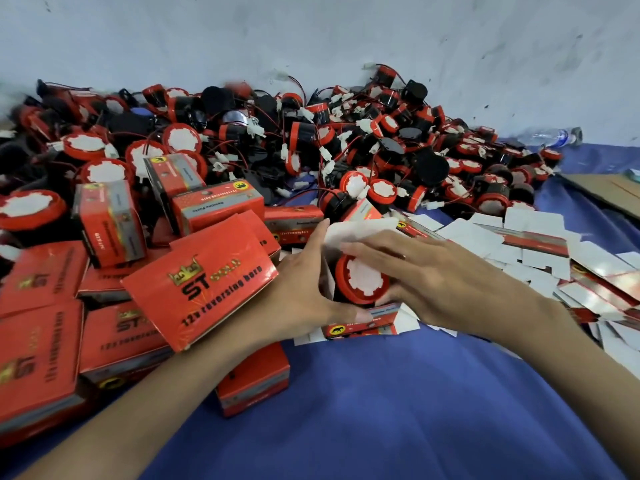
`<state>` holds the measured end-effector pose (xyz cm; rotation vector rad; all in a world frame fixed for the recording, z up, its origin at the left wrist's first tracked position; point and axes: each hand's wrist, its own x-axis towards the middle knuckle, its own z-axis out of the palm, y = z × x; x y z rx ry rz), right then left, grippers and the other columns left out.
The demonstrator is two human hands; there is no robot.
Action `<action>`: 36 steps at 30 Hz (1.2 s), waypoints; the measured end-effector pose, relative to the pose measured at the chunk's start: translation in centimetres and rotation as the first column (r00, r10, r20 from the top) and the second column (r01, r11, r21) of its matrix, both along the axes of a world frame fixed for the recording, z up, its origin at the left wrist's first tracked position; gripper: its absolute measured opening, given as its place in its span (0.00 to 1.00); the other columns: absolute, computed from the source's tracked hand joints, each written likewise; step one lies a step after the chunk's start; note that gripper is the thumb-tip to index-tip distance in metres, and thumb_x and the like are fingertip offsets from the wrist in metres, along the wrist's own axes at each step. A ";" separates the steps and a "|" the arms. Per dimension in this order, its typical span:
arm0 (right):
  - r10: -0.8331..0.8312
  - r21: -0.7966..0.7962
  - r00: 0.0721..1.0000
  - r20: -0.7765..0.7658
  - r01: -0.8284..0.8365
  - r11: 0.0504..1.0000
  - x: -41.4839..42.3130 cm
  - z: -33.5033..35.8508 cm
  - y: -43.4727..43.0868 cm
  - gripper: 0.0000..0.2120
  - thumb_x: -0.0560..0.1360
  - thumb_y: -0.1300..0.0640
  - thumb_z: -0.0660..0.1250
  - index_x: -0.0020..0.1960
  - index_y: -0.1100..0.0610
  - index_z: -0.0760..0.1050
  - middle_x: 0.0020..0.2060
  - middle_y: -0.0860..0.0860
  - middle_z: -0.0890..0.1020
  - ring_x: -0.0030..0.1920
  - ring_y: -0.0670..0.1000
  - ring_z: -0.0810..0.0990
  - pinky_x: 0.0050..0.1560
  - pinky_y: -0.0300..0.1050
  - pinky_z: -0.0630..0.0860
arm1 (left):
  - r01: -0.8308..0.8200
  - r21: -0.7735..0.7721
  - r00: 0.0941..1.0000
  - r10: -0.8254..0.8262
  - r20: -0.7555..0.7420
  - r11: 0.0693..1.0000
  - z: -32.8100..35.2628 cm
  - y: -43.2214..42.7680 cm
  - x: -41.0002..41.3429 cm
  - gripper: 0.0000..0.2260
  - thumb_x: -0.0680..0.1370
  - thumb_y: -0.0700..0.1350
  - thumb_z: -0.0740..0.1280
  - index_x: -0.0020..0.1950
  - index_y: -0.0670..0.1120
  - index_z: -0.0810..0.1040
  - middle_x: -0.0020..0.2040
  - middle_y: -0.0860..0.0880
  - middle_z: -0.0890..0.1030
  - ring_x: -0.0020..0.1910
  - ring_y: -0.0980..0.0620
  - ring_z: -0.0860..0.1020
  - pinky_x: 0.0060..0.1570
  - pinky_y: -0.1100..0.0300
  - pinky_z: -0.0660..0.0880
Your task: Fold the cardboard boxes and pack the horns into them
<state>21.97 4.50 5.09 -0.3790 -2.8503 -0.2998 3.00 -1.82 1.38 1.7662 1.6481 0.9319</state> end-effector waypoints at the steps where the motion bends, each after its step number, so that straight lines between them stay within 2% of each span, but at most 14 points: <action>1: -0.021 0.053 0.999 0.039 0.019 0.998 -0.2 -0.1 -0.1 0.26 0.75 0.59 0.69 0.72 0.57 0.68 0.62 0.55 0.77 0.49 0.59 0.82 0.42 0.54 0.79 | 0.001 -0.007 1.000 -0.001 -0.010 1.000 0.0 0.0 0.0 0.52 0.63 0.52 0.81 0.78 0.53 0.52 0.65 0.51 0.76 0.64 0.55 0.74 0.63 0.57 0.71; 4: -0.065 0.101 0.980 0.189 0.046 0.994 -1.2 -0.4 -0.7 0.24 0.76 0.63 0.61 0.72 0.54 0.68 0.63 0.48 0.78 0.58 0.51 0.79 0.47 0.51 0.74 | 0.014 0.000 1.000 -0.014 0.010 1.000 0.3 -0.3 0.2 0.48 0.62 0.57 0.80 0.76 0.55 0.57 0.58 0.50 0.81 0.55 0.55 0.79 0.57 0.56 0.74; 7: -0.087 0.047 0.968 0.234 0.078 0.996 -1.2 -0.6 -0.7 0.26 0.78 0.64 0.58 0.75 0.51 0.62 0.69 0.45 0.73 0.67 0.47 0.72 0.55 0.51 0.68 | -0.005 -0.016 1.000 0.005 0.016 1.000 0.4 -0.3 0.3 0.43 0.65 0.60 0.75 0.75 0.53 0.59 0.59 0.52 0.80 0.58 0.56 0.77 0.60 0.56 0.73; 12: -0.148 -0.133 0.968 0.200 0.177 0.975 0.1 0.2 -1.1 0.24 0.82 0.48 0.55 0.77 0.45 0.55 0.74 0.38 0.61 0.73 0.43 0.57 0.71 0.49 0.48 | -0.037 -0.057 0.999 0.037 -0.006 0.998 0.0 0.4 0.2 0.36 0.72 0.52 0.74 0.75 0.51 0.58 0.61 0.53 0.77 0.61 0.54 0.75 0.62 0.54 0.72; 14: -0.292 -0.102 0.928 0.232 0.322 0.941 1.3 0.5 -1.9 0.31 0.79 0.41 0.59 0.77 0.41 0.47 0.75 0.38 0.54 0.73 0.44 0.53 0.71 0.47 0.54 | -0.077 -0.075 0.996 0.074 -0.044 0.994 -0.1 0.8 0.3 0.37 0.71 0.54 0.74 0.74 0.52 0.58 0.61 0.53 0.77 0.61 0.53 0.74 0.61 0.54 0.72; 17: -0.549 0.010 0.805 0.225 0.561 0.827 3.0 1.9 -2.9 0.24 0.77 0.41 0.61 0.70 0.39 0.57 0.59 0.43 0.71 0.57 0.48 0.74 0.49 0.44 0.73 | -0.116 -0.126 0.992 0.108 -0.066 0.985 -0.2 1.2 0.4 0.38 0.70 0.55 0.74 0.74 0.53 0.59 0.61 0.53 0.77 0.61 0.52 0.74 0.61 0.54 0.73; 19: -0.522 -0.228 0.851 0.060 0.521 0.823 3.3 2.8 -3.2 0.09 0.76 0.44 0.63 0.53 0.45 0.76 0.36 0.42 0.80 0.36 0.41 0.78 0.39 0.37 0.74 | -0.116 -0.146 0.992 0.108 -0.060 0.982 -0.3 1.4 0.4 0.37 0.69 0.56 0.74 0.73 0.53 0.60 0.60 0.54 0.77 0.61 0.52 0.75 0.60 0.55 0.73; 21: -0.521 -0.531 0.839 -0.155 0.374 0.760 2.6 3.3 -3.1 0.06 0.74 0.53 0.70 0.38 0.50 0.80 0.26 0.43 0.80 0.25 0.39 0.78 0.32 0.28 0.72 | -0.113 -0.141 0.993 0.107 -0.055 0.983 -0.3 1.3 0.4 0.35 0.67 0.56 0.74 0.70 0.55 0.62 0.57 0.56 0.78 0.57 0.54 0.75 0.54 0.59 0.73; 23: -0.531 -0.647 0.800 -0.280 0.251 0.720 1.2 3.2 -3.2 0.07 0.74 0.58 0.71 0.37 0.53 0.81 0.27 0.43 0.82 0.27 0.39 0.80 0.31 0.27 0.73 | -0.112 -0.139 0.993 0.105 -0.055 0.984 -0.3 1.3 0.5 0.35 0.66 0.57 0.75 0.69 0.56 0.64 0.53 0.57 0.79 0.55 0.55 0.76 0.52 0.60 0.74; 25: -0.462 -0.521 0.841 -0.284 0.269 0.810 -0.6 2.6 -3.1 0.05 0.76 0.58 0.68 0.45 0.55 0.82 0.31 0.45 0.84 0.32 0.39 0.80 0.35 0.30 0.73 | -0.094 -0.157 0.995 0.090 -0.031 0.983 -0.4 1.2 0.5 0.34 0.65 0.57 0.76 0.67 0.56 0.66 0.53 0.57 0.80 0.55 0.55 0.77 0.55 0.56 0.75; 28: -0.358 -0.344 0.921 -0.153 0.290 0.893 -2.5 1.4 -2.5 0.11 0.81 0.57 0.59 0.57 0.61 0.77 0.47 0.54 0.83 0.46 0.52 0.80 0.46 0.45 0.71 | -0.076 -0.163 0.996 0.081 0.025 0.984 -0.3 1.1 0.5 0.31 0.64 0.56 0.77 0.62 0.58 0.68 0.52 0.59 0.80 0.55 0.55 0.77 0.56 0.56 0.76; 30: -0.334 -0.282 0.938 -0.091 0.298 0.912 -3.3 0.7 -2.5 0.11 0.82 0.56 0.56 0.59 0.60 0.71 0.45 0.54 0.80 0.43 0.59 0.77 0.44 0.52 0.69 | -0.085 -0.158 0.996 0.083 -0.016 0.984 -0.3 1.2 0.5 0.31 0.61 0.56 0.75 0.61 0.58 0.67 0.50 0.55 0.81 0.53 0.52 0.78 0.54 0.55 0.76; 32: -0.281 -0.305 0.959 -0.036 0.257 0.917 -4.0 0.4 -2.9 0.09 0.81 0.58 0.56 0.58 0.61 0.68 0.42 0.56 0.79 0.37 0.61 0.75 0.39 0.53 0.67 | -0.078 -0.145 0.996 0.071 -0.054 0.986 -0.4 1.3 0.5 0.32 0.61 0.53 0.76 0.62 0.56 0.66 0.48 0.51 0.81 0.51 0.49 0.78 0.52 0.51 0.77; 36: -0.228 -0.359 0.969 0.095 0.247 0.900 -4.6 0.2 -2.3 0.10 0.79 0.62 0.58 0.60 0.62 0.68 0.50 0.59 0.79 0.46 0.61 0.76 0.45 0.52 0.67 | -0.088 -0.090 0.993 0.080 -0.086 0.992 -0.8 1.5 0.3 0.35 0.63 0.48 0.77 0.66 0.53 0.65 0.50 0.50 0.81 0.53 0.49 0.79 0.51 0.52 0.77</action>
